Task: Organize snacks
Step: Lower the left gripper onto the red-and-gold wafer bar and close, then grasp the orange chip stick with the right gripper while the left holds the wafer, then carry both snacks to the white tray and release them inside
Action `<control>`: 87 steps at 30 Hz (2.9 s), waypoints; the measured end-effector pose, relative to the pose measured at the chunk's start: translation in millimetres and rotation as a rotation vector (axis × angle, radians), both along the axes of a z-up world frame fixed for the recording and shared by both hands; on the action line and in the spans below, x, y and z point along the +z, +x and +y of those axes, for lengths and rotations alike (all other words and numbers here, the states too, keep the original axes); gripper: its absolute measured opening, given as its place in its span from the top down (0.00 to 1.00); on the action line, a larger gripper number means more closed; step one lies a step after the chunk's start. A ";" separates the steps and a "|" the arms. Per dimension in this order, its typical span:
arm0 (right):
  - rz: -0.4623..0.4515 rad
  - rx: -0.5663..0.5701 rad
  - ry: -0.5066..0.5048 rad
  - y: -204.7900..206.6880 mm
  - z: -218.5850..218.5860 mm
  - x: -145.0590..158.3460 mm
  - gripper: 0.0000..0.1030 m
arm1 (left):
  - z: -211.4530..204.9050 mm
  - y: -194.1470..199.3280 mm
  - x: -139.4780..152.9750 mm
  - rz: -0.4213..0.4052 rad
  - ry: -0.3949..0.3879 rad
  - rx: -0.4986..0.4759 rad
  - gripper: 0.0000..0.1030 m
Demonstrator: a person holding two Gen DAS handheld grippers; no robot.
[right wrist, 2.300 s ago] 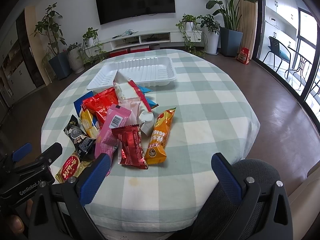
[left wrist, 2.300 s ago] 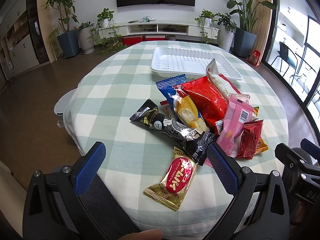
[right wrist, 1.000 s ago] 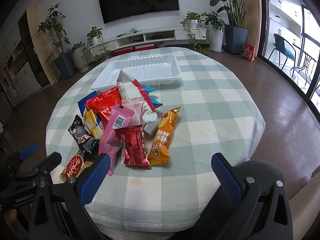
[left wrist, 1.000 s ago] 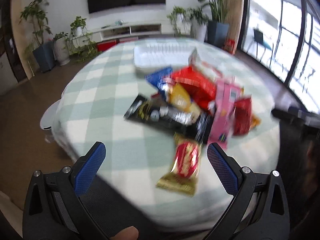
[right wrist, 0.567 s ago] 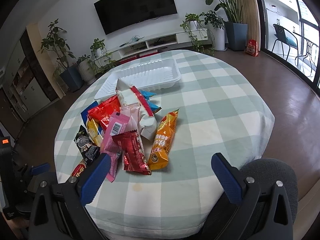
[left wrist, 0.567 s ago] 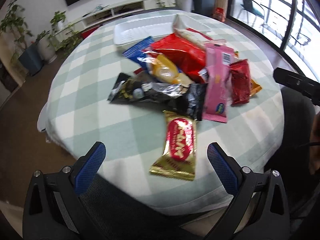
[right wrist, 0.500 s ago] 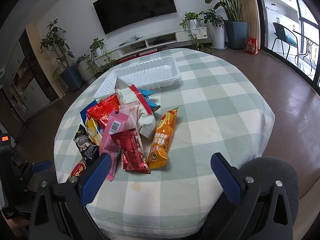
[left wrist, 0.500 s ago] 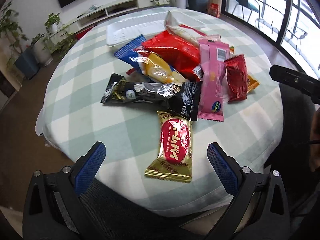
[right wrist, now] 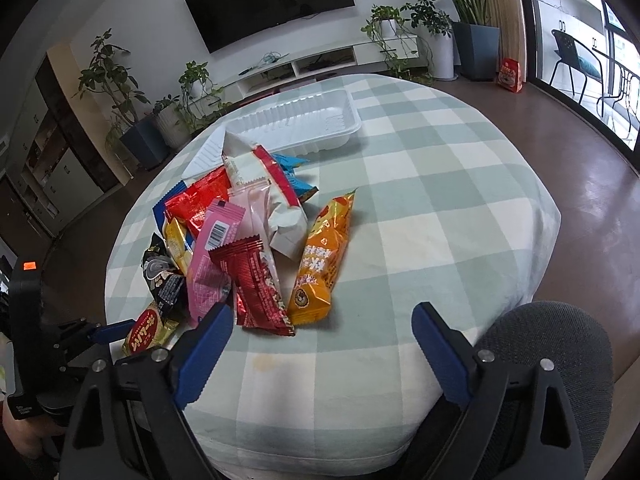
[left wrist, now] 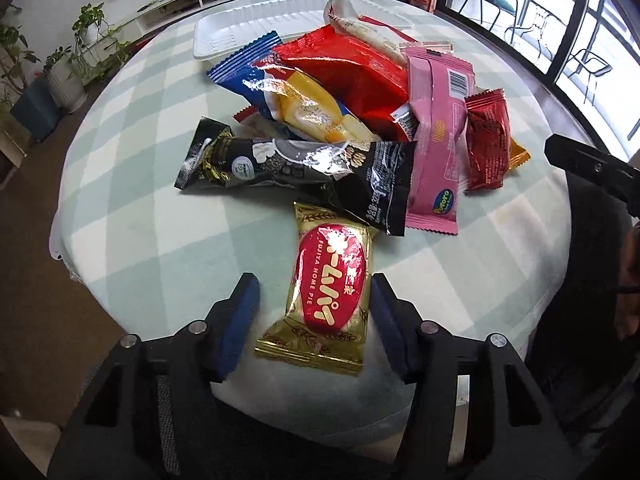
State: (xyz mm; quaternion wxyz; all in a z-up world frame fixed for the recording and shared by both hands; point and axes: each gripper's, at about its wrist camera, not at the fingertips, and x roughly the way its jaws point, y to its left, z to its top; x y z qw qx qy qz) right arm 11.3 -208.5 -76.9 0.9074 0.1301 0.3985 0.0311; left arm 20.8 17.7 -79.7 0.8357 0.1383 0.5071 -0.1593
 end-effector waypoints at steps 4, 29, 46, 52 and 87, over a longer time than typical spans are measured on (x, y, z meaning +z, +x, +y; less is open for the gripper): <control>0.004 0.000 0.000 1.5 -1.4 -1.3 0.09 | -6.7 3.8 1.4 -0.006 0.034 -0.033 0.49; 0.071 0.059 -0.037 41.0 -4.3 -5.3 0.35 | 28.4 1.6 5.4 0.005 -0.153 -0.012 0.71; 0.166 0.113 -0.170 70.2 18.0 -24.6 0.62 | 37.1 3.0 -1.3 0.017 -0.223 0.007 0.71; 0.154 0.138 -0.206 60.9 16.5 -24.2 0.71 | 37.0 2.5 -1.8 0.014 -0.225 0.006 0.71; 0.080 0.013 -0.039 47.1 -44.3 0.0 0.74 | 78.6 8.3 39.4 -0.009 -0.419 0.073 0.71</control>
